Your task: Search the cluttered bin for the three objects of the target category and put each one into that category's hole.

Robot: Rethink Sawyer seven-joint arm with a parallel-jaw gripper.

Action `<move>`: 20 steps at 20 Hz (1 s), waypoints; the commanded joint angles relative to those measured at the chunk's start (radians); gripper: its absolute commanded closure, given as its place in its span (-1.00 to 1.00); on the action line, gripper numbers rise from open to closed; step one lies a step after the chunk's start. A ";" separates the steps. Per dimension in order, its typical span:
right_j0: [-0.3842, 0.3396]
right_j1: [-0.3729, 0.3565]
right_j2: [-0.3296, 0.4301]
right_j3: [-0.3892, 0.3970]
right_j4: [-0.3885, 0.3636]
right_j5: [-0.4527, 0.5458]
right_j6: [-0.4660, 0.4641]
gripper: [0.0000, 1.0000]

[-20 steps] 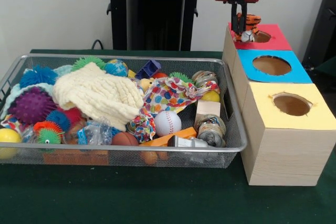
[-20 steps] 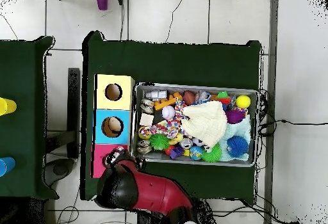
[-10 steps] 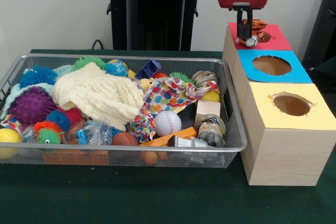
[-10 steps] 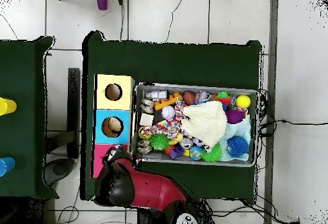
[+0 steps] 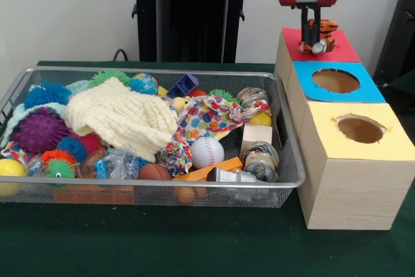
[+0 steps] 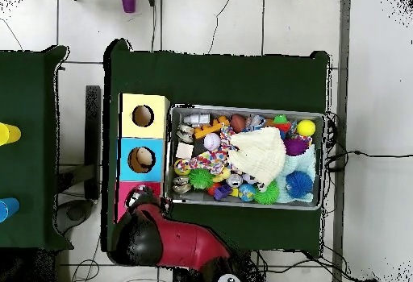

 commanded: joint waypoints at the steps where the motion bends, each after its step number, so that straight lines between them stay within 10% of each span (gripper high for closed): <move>1: 0.008 -0.086 0.057 0.076 0.074 0.164 0.230 1.00; 20: 0.103 0.085 -0.025 0.061 0.069 0.008 0.229 1.00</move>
